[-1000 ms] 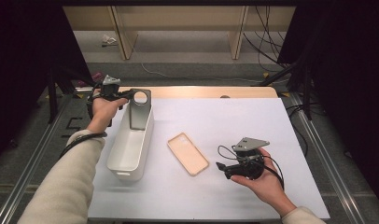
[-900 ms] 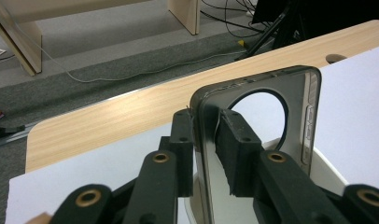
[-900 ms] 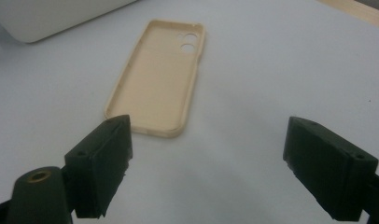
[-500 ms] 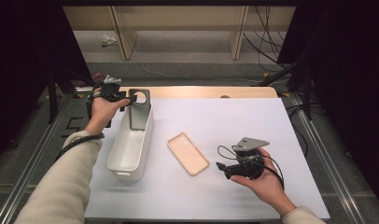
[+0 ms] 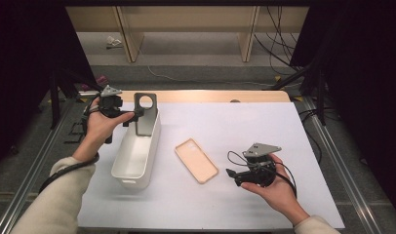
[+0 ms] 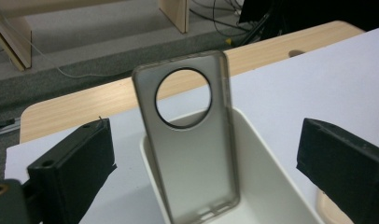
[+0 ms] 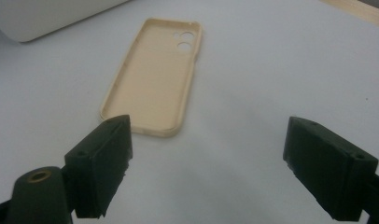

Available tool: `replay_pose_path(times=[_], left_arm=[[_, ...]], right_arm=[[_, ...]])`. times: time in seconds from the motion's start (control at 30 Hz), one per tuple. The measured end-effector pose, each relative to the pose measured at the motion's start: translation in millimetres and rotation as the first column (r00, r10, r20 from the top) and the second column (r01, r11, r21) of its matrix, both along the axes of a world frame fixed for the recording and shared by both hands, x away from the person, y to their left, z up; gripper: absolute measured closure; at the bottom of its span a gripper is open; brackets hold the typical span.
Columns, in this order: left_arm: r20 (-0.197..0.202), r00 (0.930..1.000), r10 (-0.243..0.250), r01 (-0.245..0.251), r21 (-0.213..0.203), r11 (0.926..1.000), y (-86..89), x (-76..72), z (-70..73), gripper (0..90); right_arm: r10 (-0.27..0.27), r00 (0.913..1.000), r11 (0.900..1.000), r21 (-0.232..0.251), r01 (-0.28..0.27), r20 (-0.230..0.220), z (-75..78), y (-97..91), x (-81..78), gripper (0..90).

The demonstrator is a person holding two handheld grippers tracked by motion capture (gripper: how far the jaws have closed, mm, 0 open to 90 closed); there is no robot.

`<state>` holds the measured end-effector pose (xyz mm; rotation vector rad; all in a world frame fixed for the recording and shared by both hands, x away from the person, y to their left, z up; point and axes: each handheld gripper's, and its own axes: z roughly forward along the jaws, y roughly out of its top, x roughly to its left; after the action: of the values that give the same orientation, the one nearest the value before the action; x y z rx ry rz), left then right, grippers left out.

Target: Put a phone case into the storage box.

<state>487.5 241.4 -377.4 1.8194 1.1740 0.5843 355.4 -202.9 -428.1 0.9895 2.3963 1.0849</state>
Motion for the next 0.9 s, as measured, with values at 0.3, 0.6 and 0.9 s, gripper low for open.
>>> replay_pose_path(times=[0.3, 0.6, 0.9], left_arm=[[0.051, 0.9977, -0.044, 0.045, -0.028, 0.9986, -13.3, -57.4, -9.0, 3.0], [0.037, 0.9964, -0.077, 0.078, -0.018, 0.9968, -25.8, -98.1, -20.4, 3.3], [0.049, 0.995, -0.087, 0.087, -0.003, 0.9962, -27.8, -112.6, -26.8, 4.1]], right_arm=[[-0.013, 0.9999, 0.9999, 0.007, 0.013, 0.0, 0.5, -2.2, 1.9, 16.6], [-0.031, 0.9995, 0.9994, 0.017, 0.031, -0.002, 1.0, -4.3, 5.5, 16.6], [-0.039, 0.9992, 0.9986, 0.035, 0.039, -0.001, 1.2, -8.9, 8.9, 16.6]])
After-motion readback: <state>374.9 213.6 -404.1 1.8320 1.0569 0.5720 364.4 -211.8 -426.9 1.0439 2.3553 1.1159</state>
